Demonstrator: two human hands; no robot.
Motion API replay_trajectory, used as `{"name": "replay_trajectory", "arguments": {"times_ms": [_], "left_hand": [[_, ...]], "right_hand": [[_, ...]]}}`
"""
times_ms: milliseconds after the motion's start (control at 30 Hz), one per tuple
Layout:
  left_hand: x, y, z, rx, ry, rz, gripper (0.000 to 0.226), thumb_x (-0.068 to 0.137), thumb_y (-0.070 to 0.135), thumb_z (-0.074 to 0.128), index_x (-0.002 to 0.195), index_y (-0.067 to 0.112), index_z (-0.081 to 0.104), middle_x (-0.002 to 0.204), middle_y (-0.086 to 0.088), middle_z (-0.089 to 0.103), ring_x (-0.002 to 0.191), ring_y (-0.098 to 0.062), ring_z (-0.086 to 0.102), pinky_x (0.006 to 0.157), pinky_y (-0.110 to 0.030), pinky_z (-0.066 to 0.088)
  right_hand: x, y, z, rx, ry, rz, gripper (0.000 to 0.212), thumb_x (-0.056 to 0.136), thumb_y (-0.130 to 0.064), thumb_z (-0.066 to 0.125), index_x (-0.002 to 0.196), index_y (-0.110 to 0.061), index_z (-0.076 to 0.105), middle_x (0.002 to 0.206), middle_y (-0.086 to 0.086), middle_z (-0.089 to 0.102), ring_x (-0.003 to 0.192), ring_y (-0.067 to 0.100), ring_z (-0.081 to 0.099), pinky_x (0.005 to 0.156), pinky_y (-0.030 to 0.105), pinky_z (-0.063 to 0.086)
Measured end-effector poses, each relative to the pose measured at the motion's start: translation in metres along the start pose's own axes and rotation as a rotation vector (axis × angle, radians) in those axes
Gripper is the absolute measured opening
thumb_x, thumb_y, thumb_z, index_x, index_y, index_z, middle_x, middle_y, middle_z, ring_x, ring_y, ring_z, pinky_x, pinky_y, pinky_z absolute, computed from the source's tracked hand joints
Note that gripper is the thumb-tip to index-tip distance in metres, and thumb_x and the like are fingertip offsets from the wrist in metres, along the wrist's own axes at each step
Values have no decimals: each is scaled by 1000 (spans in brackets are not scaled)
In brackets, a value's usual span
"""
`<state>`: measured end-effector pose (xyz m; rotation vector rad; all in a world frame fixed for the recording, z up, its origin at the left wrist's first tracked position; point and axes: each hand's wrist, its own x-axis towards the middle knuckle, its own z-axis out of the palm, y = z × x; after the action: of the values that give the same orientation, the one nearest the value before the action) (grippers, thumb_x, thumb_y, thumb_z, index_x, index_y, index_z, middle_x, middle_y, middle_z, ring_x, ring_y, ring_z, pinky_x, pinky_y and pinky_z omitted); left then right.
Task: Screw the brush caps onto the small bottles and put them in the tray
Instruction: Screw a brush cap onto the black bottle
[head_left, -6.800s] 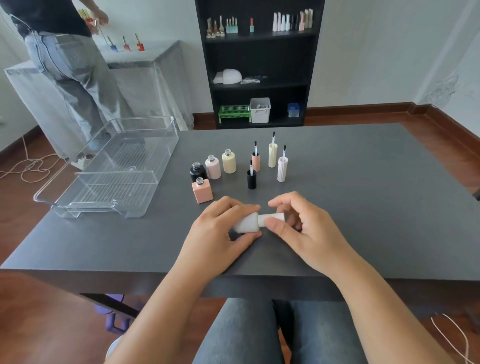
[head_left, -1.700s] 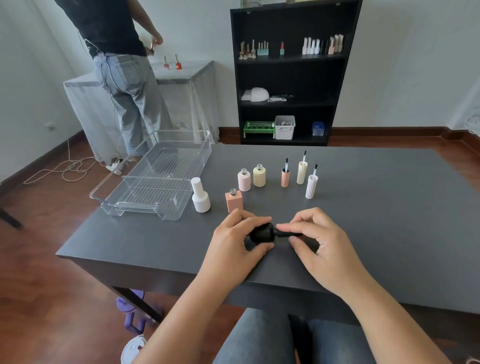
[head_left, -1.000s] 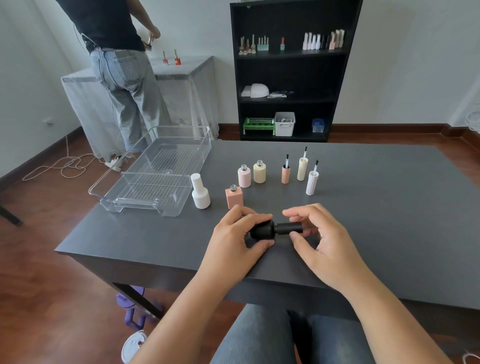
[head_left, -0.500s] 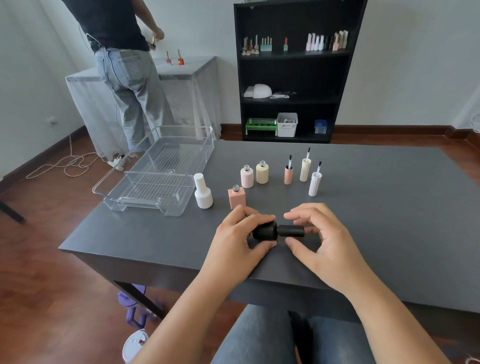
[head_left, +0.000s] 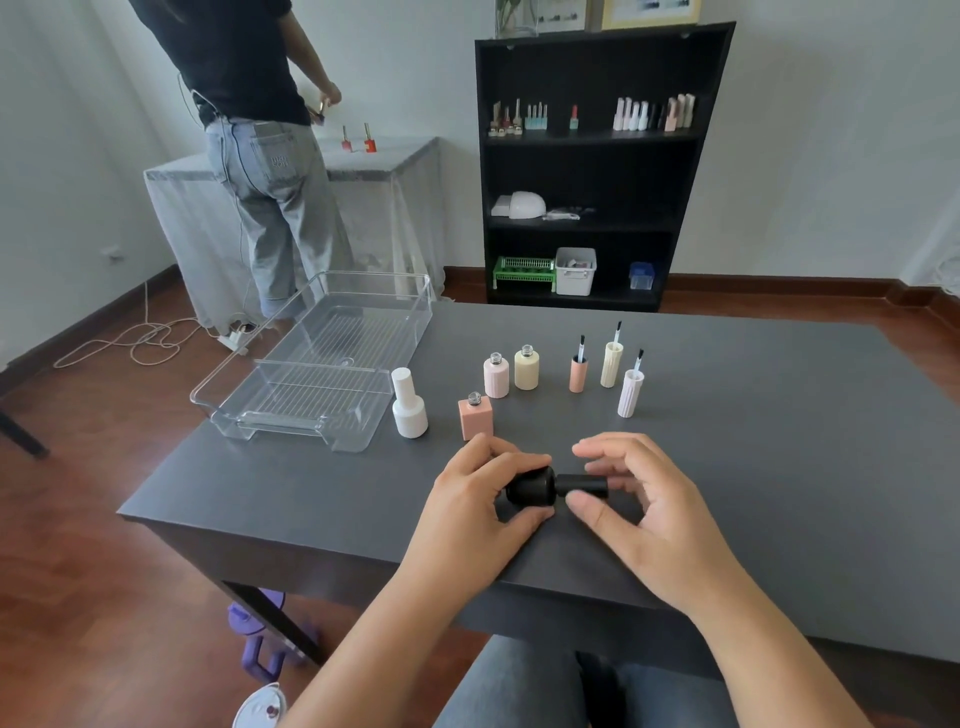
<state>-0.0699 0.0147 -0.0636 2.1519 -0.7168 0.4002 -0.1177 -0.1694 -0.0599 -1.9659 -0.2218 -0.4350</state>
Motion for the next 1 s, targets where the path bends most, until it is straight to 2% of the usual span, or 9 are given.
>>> {"name": "replay_trajectory", "arguments": {"times_ms": [133, 300, 433, 533, 633, 767, 833, 900, 1000], "left_hand": [[0, 0, 0, 2, 3, -6, 43, 69, 20, 84, 109, 29, 70, 97, 13, 56, 83, 0, 53, 74, -12, 43], [0, 1, 0, 1, -2, -9, 43, 70, 20, 84, 109, 29, 70, 99, 13, 56, 85, -1, 54, 75, -13, 44], [-1, 1, -1, 4, -4, -12, 42, 70, 21, 83, 108, 29, 70, 98, 14, 55, 84, -2, 54, 74, -15, 45], [0, 0, -1, 0, -3, -11, 41, 70, 21, 83, 108, 28, 70, 97, 12, 55, 82, 1, 51, 74, -14, 43], [0, 0, -1, 3, -6, -15, 41, 70, 21, 83, 108, 28, 70, 97, 12, 55, 82, 1, 51, 74, -13, 42], [0, 0, -1, 7, -10, -16, 41, 70, 21, 83, 108, 28, 70, 98, 12, 56, 83, 0, 52, 74, -14, 43], [-1, 0, -1, 9, -4, -14, 41, 70, 21, 83, 108, 28, 71, 98, 11, 57, 82, 0, 52, 74, -15, 44], [0, 0, -1, 6, 2, -14, 41, 70, 20, 84, 108, 27, 71, 98, 10, 57, 82, 1, 52, 74, -15, 45], [0, 1, -1, 1, 4, -11, 40, 70, 20, 83, 107, 26, 71, 97, 9, 58, 81, 0, 52, 73, -15, 44]], "right_hand": [[-1, 2, -1, -143, 1, -79, 37, 79, 1, 72, 101, -28, 66, 101, -13, 60, 92, 12, 60, 82, 13, 45], [-2, -1, 2, -90, 74, 47, 17, 87, -18, 68, 94, -33, 64, 78, -9, 63, 74, 10, 57, 67, 7, 42], [1, -6, 2, -39, 49, 92, 20, 84, -42, 58, 101, -34, 64, 89, -16, 65, 83, 4, 61, 73, 7, 43], [0, -5, 1, -107, -25, 26, 26, 84, -22, 71, 107, -32, 64, 105, -17, 61, 95, 7, 59, 82, 10, 43], [-1, -2, 0, -191, -19, -9, 30, 81, -8, 74, 100, -30, 66, 90, -15, 63, 83, 10, 56, 74, 8, 41], [-1, 0, 2, -169, 36, 69, 14, 85, -18, 71, 91, -30, 69, 70, -11, 63, 72, 5, 58, 65, 6, 41], [1, -2, 2, -95, 24, 119, 7, 89, -32, 62, 92, -30, 69, 75, -9, 70, 73, 0, 64, 65, 7, 44], [1, -4, 1, -26, -9, 151, 22, 87, -47, 54, 101, -35, 67, 89, -15, 72, 83, -1, 66, 72, 8, 45], [0, -2, 0, -72, -58, 92, 26, 85, -36, 66, 111, -39, 63, 104, -16, 65, 92, 8, 60, 80, 11, 44]]}}
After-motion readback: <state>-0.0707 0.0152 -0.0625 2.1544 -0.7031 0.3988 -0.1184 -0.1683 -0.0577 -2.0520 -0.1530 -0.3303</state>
